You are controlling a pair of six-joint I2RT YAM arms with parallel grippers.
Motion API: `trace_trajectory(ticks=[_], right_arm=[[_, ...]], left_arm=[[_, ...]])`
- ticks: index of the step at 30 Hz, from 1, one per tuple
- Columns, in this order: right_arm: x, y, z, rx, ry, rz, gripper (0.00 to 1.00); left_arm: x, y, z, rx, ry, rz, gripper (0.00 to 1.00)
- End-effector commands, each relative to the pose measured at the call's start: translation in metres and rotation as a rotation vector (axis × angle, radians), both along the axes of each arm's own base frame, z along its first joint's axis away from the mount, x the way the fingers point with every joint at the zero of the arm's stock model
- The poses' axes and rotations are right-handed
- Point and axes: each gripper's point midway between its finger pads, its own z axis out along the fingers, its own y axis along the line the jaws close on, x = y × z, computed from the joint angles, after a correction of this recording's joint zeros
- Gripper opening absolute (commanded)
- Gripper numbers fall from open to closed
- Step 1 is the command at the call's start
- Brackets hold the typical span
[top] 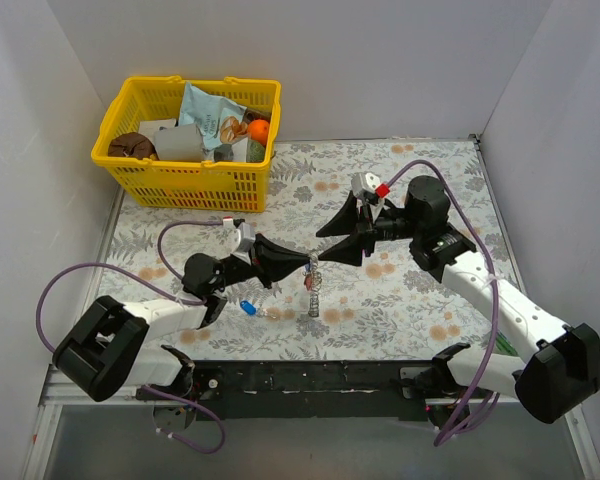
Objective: Put the keys on the keyring
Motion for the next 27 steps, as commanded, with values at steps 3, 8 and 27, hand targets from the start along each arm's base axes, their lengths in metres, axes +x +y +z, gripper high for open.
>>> trace_trajectory(ticks=[3,8,27], right_arm=[[0.0,0.012,-0.011,0.002,0.016,-0.009,0.58],[0.007,0.012,-0.025,-0.023,0.024,-0.046,0.55],[0.012,0.016,-0.041,-0.049,0.084,-0.051,0.11]], left_arm=[[-0.015,0.017,0.092,-0.27,-0.294,0.026,0.0],[-0.017,0.017,0.094,-0.273,-0.302,0.016,0.0],[-0.026,0.015,0.098,-0.267,-0.337,-0.035,0.0]])
